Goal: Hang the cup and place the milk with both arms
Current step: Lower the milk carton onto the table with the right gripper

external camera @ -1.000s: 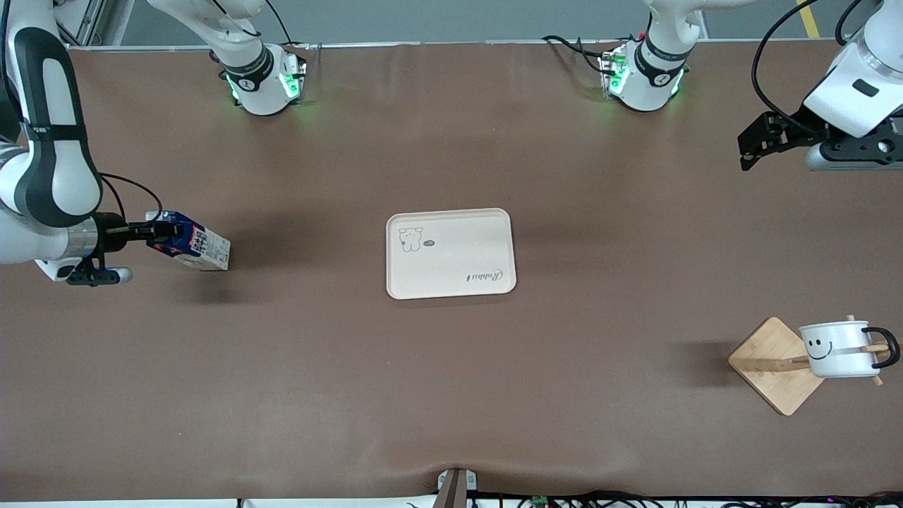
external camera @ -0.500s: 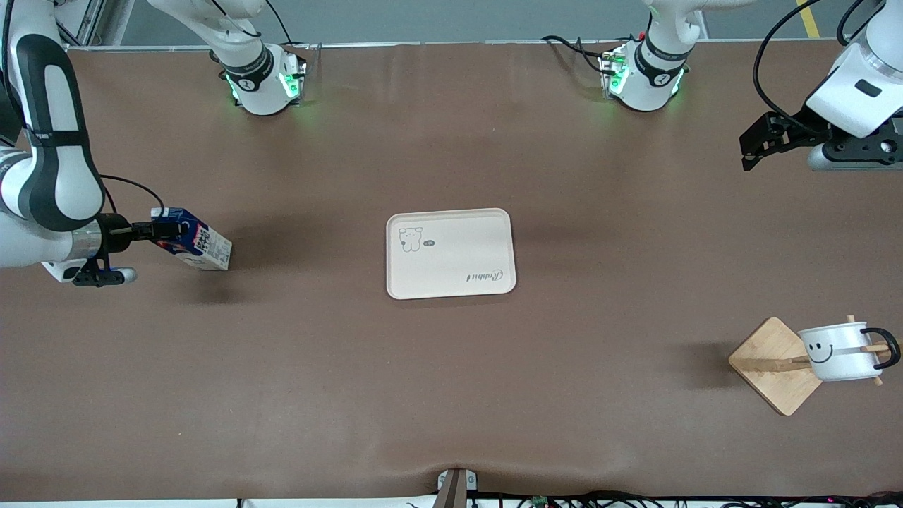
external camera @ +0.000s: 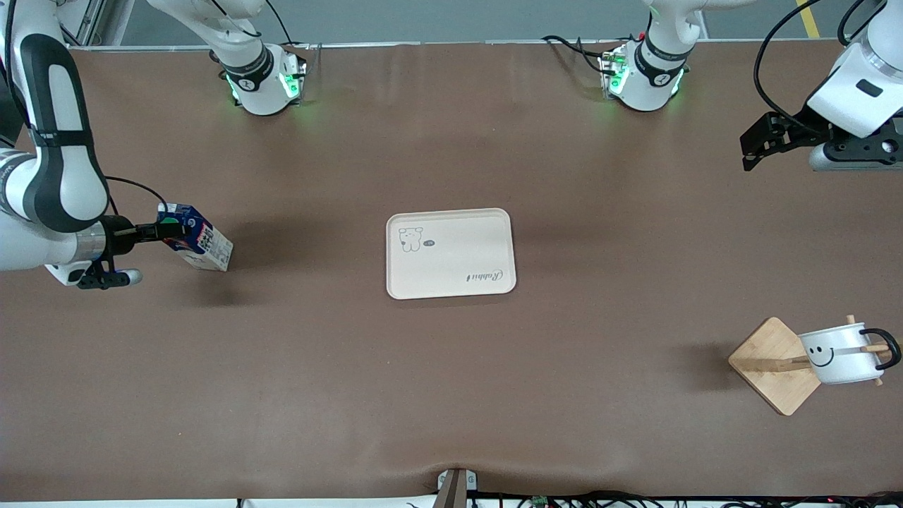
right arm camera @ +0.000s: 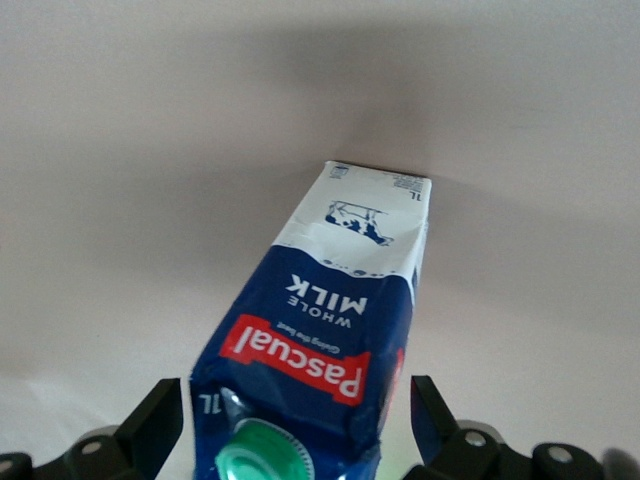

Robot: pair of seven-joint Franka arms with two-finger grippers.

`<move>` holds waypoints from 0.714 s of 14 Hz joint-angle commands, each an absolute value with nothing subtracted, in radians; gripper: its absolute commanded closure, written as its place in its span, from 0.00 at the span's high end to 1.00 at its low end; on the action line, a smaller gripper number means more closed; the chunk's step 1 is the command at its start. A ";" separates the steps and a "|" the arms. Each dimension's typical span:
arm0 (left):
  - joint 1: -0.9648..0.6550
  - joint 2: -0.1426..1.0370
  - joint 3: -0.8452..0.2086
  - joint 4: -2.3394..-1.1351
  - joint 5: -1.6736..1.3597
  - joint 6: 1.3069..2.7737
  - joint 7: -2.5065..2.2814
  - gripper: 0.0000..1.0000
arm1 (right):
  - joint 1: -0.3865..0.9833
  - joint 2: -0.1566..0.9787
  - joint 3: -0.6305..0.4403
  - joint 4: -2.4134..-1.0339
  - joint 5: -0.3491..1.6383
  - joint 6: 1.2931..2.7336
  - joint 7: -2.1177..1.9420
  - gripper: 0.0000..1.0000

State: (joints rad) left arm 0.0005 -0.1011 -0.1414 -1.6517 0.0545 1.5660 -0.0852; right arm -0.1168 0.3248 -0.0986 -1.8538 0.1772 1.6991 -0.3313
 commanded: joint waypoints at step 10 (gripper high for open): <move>0.011 -0.123 -0.135 -1.637 0.038 1.526 -0.103 1.00 | -0.117 0.330 -0.100 -1.816 0.189 1.643 -0.371 1.00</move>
State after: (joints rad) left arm 0.0038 -0.1046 -0.1337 -1.6445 0.0545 1.5504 -0.0973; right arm -0.1146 0.3248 -0.0985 -1.8345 0.1772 1.6624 -0.3494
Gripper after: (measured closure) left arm 0.000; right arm 0.000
